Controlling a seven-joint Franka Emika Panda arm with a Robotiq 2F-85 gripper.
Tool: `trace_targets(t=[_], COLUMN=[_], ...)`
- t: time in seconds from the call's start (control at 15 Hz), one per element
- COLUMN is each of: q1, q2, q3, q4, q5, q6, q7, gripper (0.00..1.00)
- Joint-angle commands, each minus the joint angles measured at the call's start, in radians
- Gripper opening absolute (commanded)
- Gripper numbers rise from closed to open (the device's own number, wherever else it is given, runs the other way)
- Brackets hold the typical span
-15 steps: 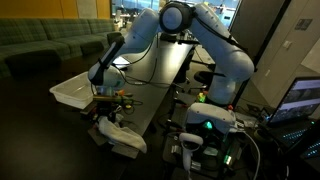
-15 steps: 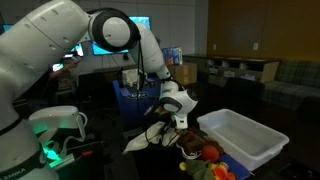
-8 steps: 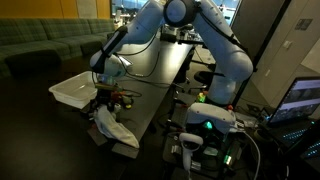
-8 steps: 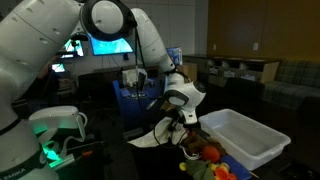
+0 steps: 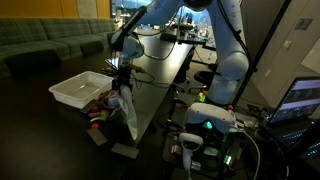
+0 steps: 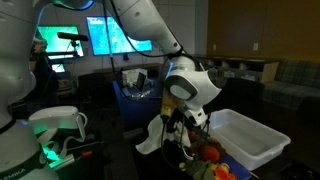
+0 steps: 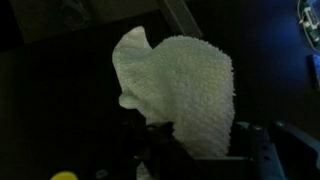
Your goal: Use the white towel to push the objects on the table to the left, then put the towel in the bowl
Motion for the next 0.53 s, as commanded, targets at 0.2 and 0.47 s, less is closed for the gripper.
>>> trace_targets(t=[0.2,0.47], q1=[-0.089,-0.112], q2=[-0.154,-0.067], q3=[-0.14,-0.2], q4=[-0.123,-0.058], q5=[-0.065,-0.076], q6=[-0.122,-0.02], q7=[-0.234,-0.216], gripper=[0.04,0.04])
